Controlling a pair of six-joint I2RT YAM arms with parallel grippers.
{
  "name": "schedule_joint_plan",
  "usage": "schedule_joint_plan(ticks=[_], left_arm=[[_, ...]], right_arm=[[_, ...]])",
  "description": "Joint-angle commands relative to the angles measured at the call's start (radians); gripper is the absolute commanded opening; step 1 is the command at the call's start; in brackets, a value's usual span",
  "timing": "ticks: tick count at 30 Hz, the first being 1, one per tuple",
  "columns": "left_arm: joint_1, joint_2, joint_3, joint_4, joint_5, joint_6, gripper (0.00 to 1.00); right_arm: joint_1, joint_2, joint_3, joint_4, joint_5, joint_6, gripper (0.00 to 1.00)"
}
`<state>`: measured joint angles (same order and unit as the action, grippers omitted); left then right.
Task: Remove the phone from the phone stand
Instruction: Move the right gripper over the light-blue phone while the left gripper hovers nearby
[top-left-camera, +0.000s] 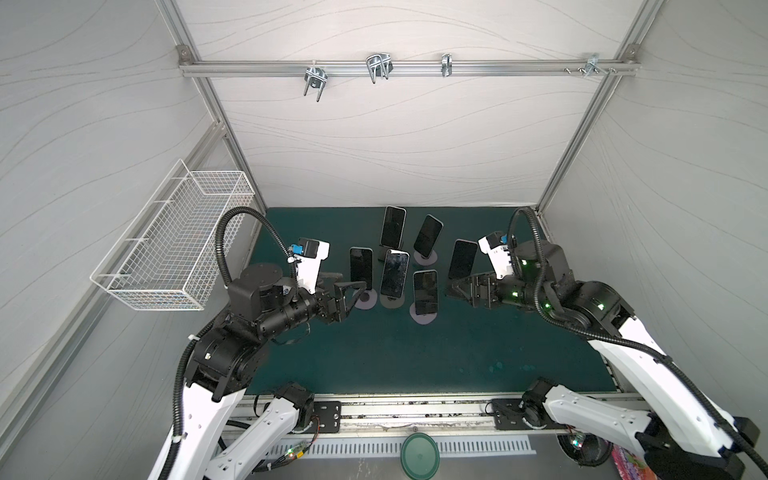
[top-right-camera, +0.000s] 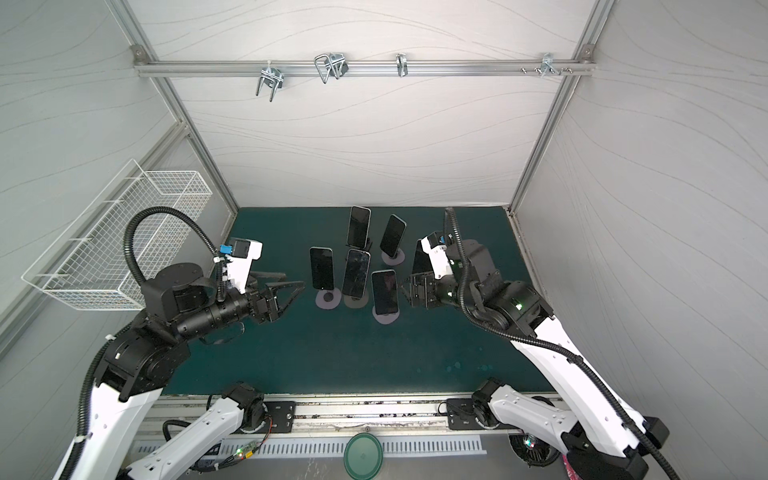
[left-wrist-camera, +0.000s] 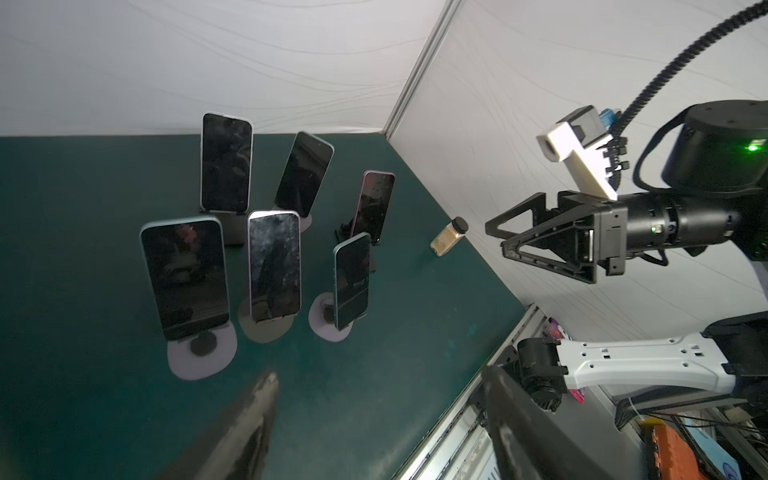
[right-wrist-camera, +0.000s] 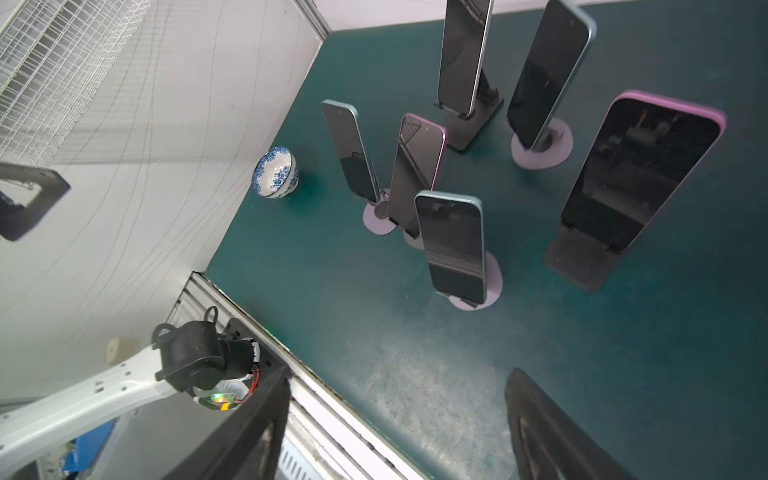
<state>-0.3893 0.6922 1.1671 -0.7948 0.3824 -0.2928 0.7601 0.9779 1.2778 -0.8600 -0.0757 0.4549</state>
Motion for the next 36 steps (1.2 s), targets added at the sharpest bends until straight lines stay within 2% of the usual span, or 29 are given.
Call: schedule_joint_plan(ticks=[1, 5, 8, 19, 25, 36], left_arm=[[-0.003, -0.036, -0.072, -0.048, -0.069, -0.064, 0.77], [-0.005, -0.057, -0.118, -0.050, -0.074, -0.113, 0.77], [-0.005, -0.052, -0.101, -0.089, -0.074, -0.104, 0.77], [-0.005, 0.008, -0.057, -0.173, -0.071, -0.050, 0.77], [-0.005, -0.027, -0.058, -0.185, -0.087, -0.019, 0.78], [-0.005, -0.114, -0.159, -0.167, -0.106, -0.100, 0.78]], right_arm=[[0.064, 0.012, -0.004, 0.043, 0.054, 0.058, 0.80], [0.153, 0.060, 0.018, 0.053, 0.099, 0.057, 0.78], [0.188, 0.094, 0.035, 0.058, 0.105, 0.046, 0.76], [0.229, 0.193, 0.088, 0.038, 0.190, 0.040, 0.69], [0.231, 0.229, 0.076, 0.036, 0.211, 0.075, 0.72], [0.229, 0.321, 0.103, -0.007, 0.322, 0.120, 0.77]])
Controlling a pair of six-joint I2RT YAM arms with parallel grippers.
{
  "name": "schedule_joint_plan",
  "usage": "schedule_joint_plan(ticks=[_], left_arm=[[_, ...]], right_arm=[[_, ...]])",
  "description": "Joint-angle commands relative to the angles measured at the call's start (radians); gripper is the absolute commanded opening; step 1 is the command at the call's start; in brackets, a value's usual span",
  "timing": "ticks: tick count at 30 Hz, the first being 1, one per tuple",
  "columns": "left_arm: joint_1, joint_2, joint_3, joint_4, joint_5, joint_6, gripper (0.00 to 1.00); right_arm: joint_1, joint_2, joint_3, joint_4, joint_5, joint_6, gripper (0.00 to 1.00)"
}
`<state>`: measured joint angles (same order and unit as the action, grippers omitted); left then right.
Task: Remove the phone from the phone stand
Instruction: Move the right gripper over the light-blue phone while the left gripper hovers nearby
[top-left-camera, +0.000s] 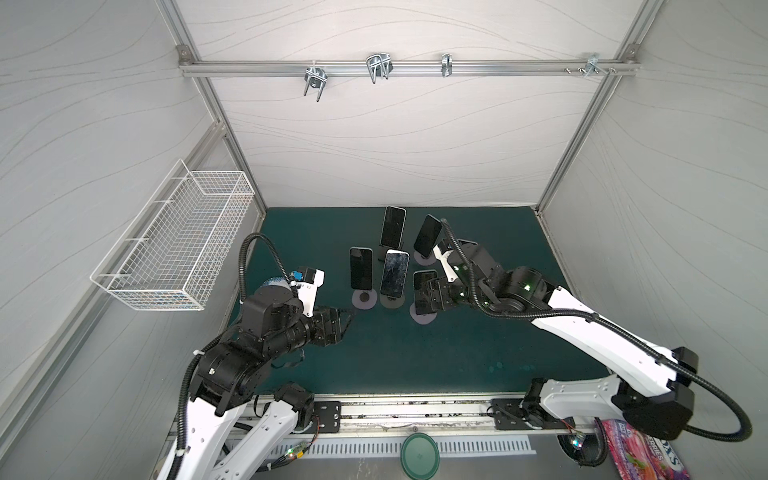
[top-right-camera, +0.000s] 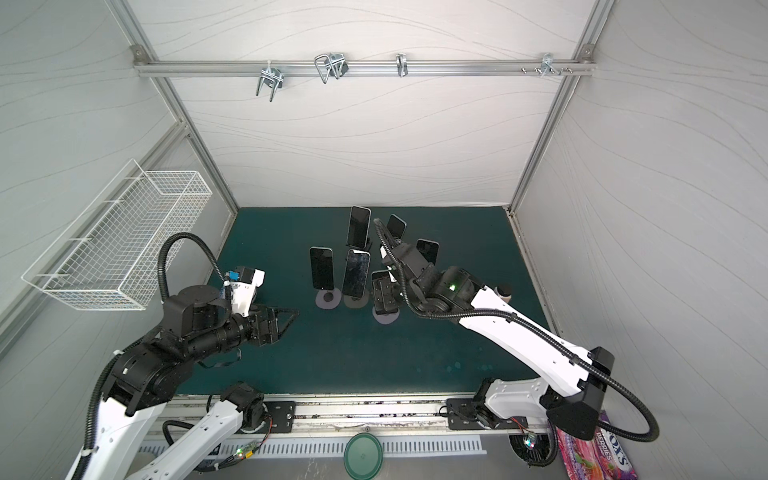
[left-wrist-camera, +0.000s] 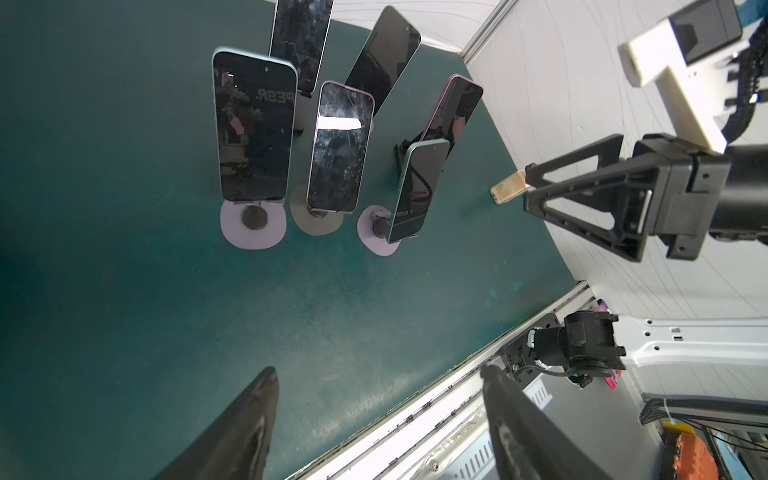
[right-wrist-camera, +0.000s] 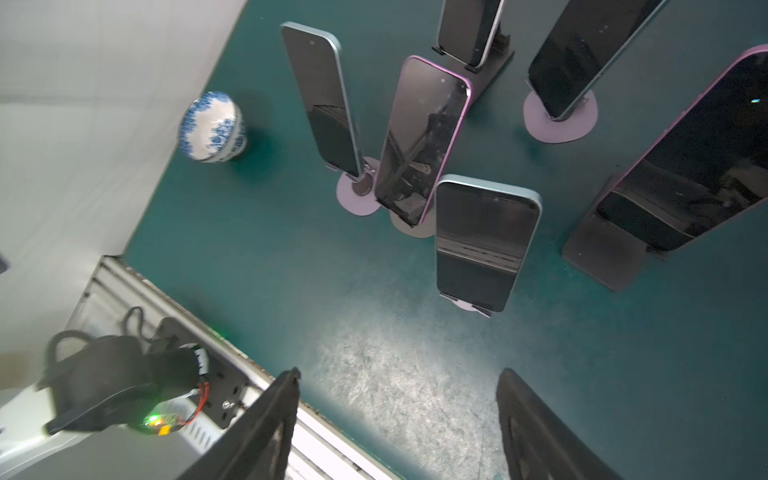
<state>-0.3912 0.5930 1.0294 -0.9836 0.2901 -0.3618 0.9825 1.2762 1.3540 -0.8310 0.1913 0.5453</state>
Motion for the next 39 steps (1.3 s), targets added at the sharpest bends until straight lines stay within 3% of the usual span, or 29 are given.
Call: schedule_joint_plan(ticks=[1, 24, 39], left_arm=[[-0.003, -0.016, -0.023, 0.018, -0.023, -0.032, 0.78], [-0.003, 0.008, -0.011, 0.004, -0.041, 0.031, 0.79], [-0.003, 0.026, -0.082, 0.090, 0.034, 0.018, 0.80]], right_arm=[[0.007, 0.035, 0.031, -0.037, 0.054, 0.030, 0.78], [0.008, 0.154, 0.045, 0.012, 0.126, 0.097, 0.79], [0.008, 0.211, 0.043, 0.061, 0.211, 0.073, 0.82]])
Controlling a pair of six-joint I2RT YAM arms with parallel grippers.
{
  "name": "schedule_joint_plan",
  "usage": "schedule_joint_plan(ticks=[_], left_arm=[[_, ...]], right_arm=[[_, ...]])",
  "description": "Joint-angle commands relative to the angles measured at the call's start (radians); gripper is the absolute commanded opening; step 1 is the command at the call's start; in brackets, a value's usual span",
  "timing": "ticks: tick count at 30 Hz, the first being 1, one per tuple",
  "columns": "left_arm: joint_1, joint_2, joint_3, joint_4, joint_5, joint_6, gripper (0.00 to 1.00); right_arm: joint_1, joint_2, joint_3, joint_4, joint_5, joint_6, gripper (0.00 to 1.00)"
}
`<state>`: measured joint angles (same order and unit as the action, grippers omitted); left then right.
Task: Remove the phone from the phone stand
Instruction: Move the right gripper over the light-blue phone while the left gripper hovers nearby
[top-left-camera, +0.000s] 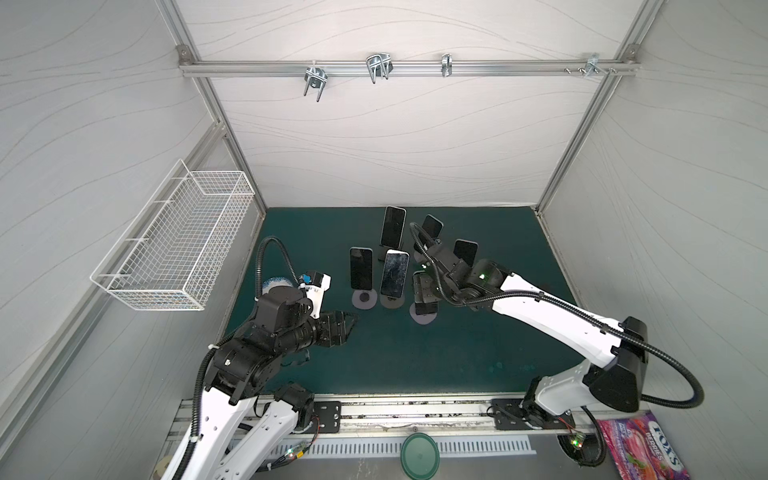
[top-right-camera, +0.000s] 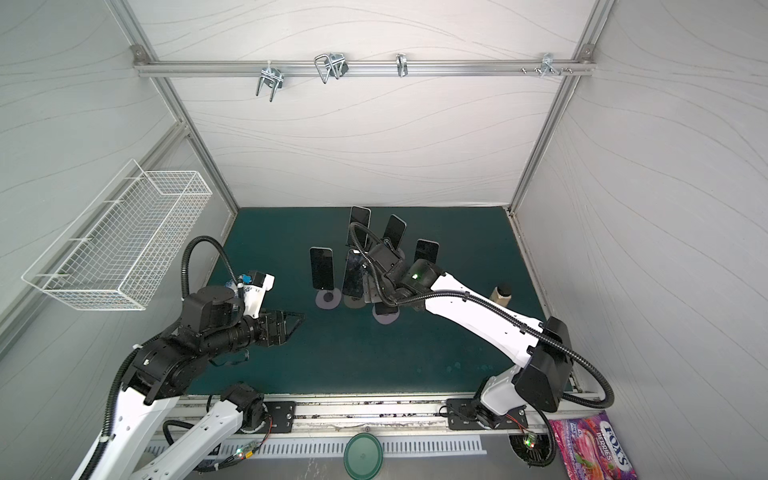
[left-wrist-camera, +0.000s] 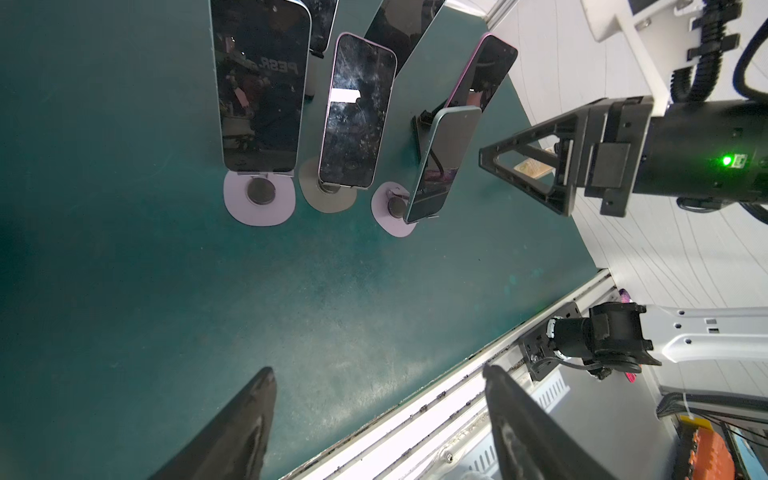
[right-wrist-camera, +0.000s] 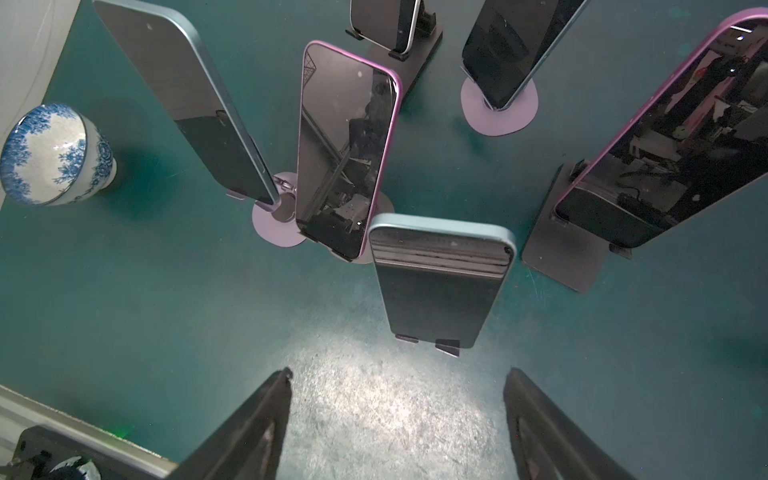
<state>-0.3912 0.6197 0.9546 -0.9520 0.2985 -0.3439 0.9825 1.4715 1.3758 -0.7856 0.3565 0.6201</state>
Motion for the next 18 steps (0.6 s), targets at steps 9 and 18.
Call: schedule_joint_plan(ticks=[9, 18], left_arm=[[-0.003, 0.012, -0.030, 0.090, 0.048, 0.000, 0.81], [-0.003, 0.006, -0.035, 0.089, 0.045, -0.006, 0.81]], right_arm=[[-0.001, 0.050, 0.008, 0.025, 0.061, -0.012, 0.84], [-0.021, 0.080, 0.003, 0.040, 0.029, -0.001, 0.86]])
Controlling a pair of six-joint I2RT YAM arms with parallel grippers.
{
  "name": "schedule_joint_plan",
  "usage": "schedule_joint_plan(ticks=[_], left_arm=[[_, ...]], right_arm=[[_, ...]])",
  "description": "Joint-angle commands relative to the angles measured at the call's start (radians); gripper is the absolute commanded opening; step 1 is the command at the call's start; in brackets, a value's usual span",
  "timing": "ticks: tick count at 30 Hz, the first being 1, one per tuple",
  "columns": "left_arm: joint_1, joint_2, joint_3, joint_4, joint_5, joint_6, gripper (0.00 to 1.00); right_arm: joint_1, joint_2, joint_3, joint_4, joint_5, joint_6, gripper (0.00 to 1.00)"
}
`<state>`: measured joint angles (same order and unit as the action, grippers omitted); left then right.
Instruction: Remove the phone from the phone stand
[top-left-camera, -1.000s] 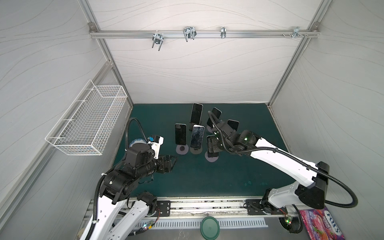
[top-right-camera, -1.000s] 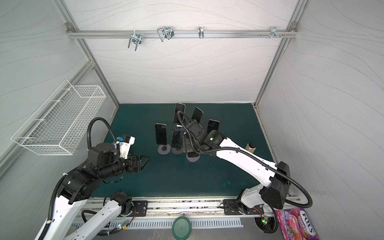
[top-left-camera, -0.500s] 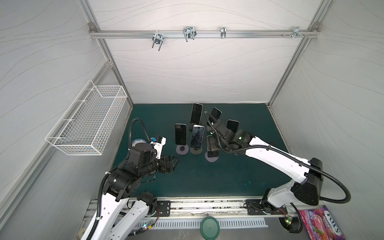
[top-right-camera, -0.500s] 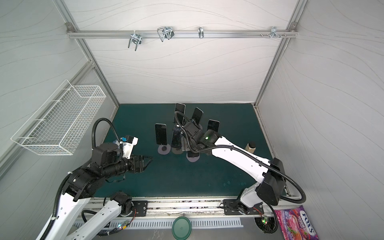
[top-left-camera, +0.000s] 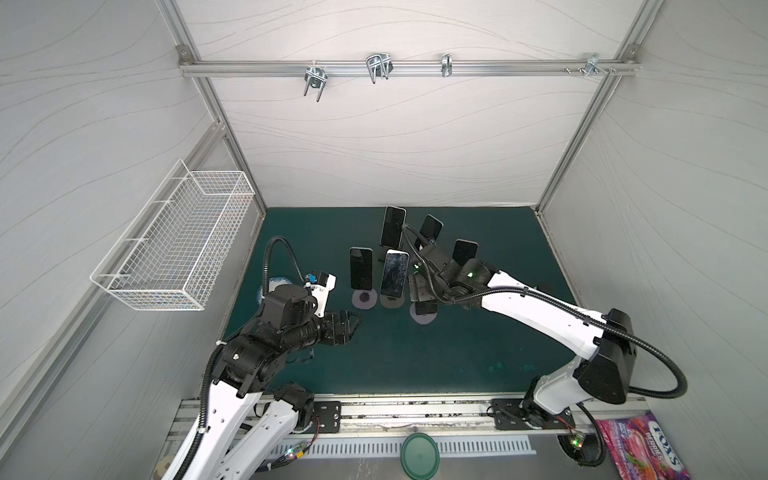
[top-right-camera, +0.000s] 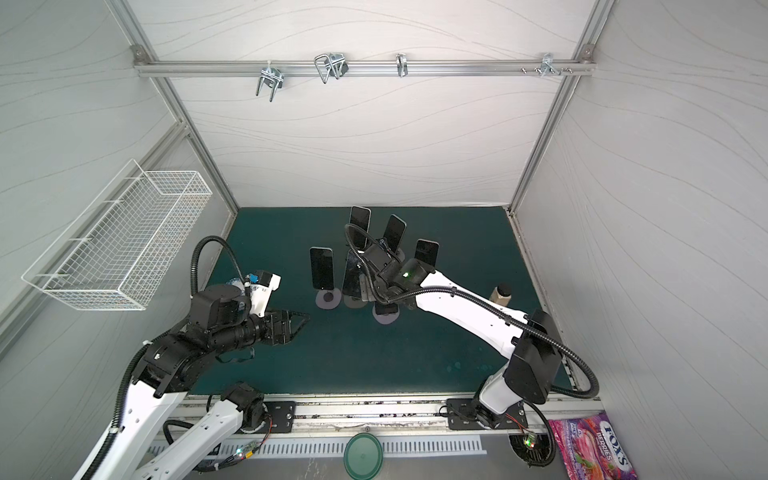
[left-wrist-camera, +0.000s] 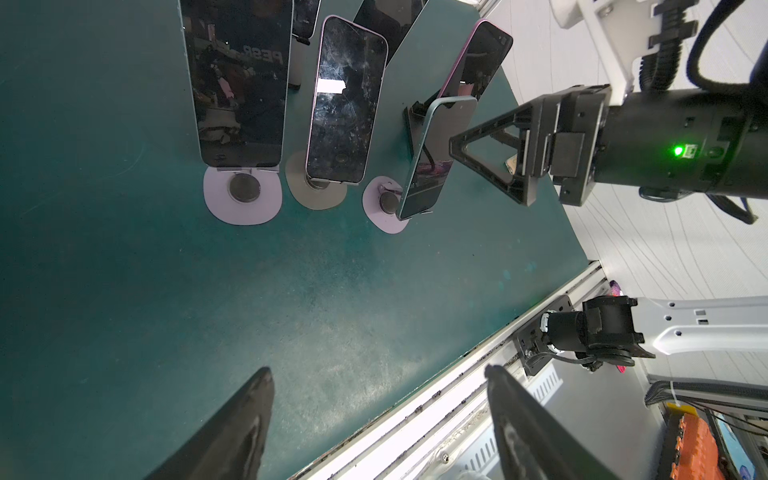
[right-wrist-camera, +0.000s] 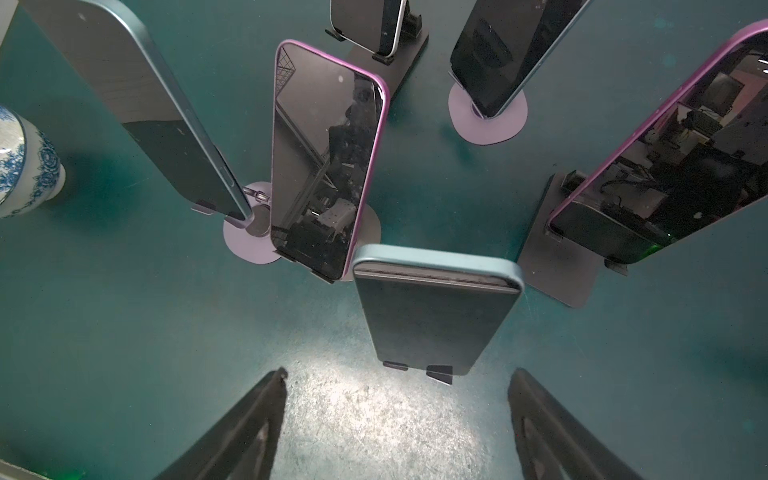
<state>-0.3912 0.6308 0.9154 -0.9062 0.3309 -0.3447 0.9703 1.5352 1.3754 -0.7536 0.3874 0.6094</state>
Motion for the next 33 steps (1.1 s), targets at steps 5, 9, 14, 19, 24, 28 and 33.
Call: schedule_joint_plan(ticks=[5, 9, 14, 19, 24, 28, 33], left_arm=[[-0.003, 0.003, 0.001, 0.047, 0.017, -0.004, 0.81], [-0.004, 0.006, 0.001, 0.051, 0.016, -0.001, 0.81], [-0.007, 0.008, -0.003, 0.054, 0.015, -0.001, 0.82], [-0.009, 0.012, -0.009, 0.059, 0.017, -0.001, 0.82], [-0.011, 0.013, -0.013, 0.064, 0.010, 0.001, 0.82], [-0.012, 0.017, -0.010, 0.068, 0.007, 0.004, 0.82], [-0.020, 0.024, -0.012, 0.071, 0.004, 0.010, 0.83]], right_arm=[[-0.026, 0.029, 0.006, 0.001, -0.013, 0.007, 0.87], [-0.040, 0.030, 0.003, -0.005, -0.012, 0.003, 0.87], [-0.054, 0.028, -0.006, 0.002, -0.007, -0.002, 0.88], [-0.058, 0.041, -0.003, 0.007, -0.007, -0.008, 0.88], [-0.060, 0.053, 0.000, 0.007, -0.007, -0.010, 0.89], [-0.064, 0.059, 0.005, 0.007, -0.007, -0.012, 0.89], [-0.064, 0.063, 0.010, 0.008, -0.008, -0.014, 0.90]])
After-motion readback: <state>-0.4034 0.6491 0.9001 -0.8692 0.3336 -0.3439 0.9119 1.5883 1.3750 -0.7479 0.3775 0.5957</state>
